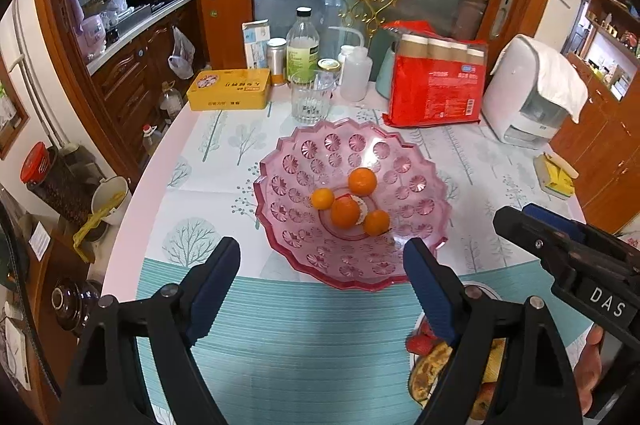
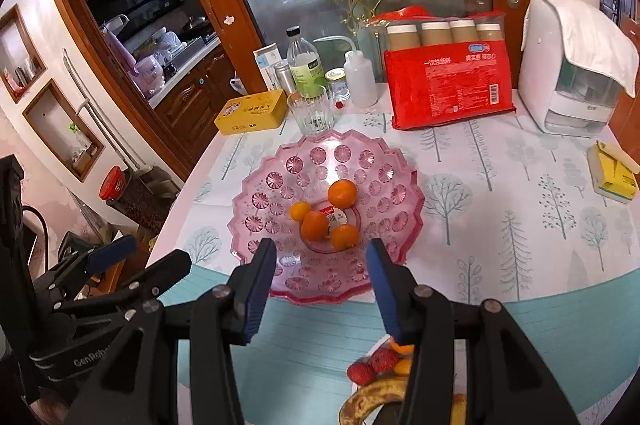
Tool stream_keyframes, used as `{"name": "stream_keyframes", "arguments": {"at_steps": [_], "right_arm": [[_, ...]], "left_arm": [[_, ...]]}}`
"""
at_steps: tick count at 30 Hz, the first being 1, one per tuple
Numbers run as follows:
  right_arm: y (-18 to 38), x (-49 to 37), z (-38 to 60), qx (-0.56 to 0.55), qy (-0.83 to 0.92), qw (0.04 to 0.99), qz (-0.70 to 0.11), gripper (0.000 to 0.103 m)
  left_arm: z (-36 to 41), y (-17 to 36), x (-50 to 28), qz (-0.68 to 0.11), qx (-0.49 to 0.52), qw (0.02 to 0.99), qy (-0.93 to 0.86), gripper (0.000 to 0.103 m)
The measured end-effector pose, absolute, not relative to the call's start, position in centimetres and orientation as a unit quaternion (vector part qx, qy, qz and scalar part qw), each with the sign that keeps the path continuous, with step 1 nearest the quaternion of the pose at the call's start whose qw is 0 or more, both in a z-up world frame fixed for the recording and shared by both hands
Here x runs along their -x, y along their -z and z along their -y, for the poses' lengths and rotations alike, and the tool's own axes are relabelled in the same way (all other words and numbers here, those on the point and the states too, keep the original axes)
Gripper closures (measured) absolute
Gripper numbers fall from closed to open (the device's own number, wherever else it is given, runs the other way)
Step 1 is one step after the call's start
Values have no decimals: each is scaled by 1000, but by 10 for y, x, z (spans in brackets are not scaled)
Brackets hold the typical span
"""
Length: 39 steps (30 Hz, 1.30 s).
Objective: Organize fruits
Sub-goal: 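Withdraw both open grippers from the bowl back toward the fruit plate, then grasp the red lychee with the left gripper while the right gripper grasps an orange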
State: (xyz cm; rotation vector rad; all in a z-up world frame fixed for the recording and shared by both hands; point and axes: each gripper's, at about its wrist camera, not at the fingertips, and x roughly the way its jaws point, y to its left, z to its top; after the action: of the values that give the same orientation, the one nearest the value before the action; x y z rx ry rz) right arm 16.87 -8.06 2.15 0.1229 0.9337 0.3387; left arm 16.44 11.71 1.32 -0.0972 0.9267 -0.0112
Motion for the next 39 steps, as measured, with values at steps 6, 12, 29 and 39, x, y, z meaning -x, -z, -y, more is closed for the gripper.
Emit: {"name": "stream_keyframes", "arguments": {"at_steps": [6,12,29,39], "right_arm": [[-29,-148,96,-58,-153,883,-440,55],[-27,-130,116,-58,-139,885,-441,55],[26,-120,181,-78,-93,864,-488,55],[74,-143,188,-91,-106,830,-540,55]], "left_arm": [[-107,-21,-149,-436,44,899,22,20],[-90,-20,-137,-432,36,900,45,19],[-19,46,-122,-473,-16,871,132,18],[-6,106,-139,-525,-13,840,134,18]]}}
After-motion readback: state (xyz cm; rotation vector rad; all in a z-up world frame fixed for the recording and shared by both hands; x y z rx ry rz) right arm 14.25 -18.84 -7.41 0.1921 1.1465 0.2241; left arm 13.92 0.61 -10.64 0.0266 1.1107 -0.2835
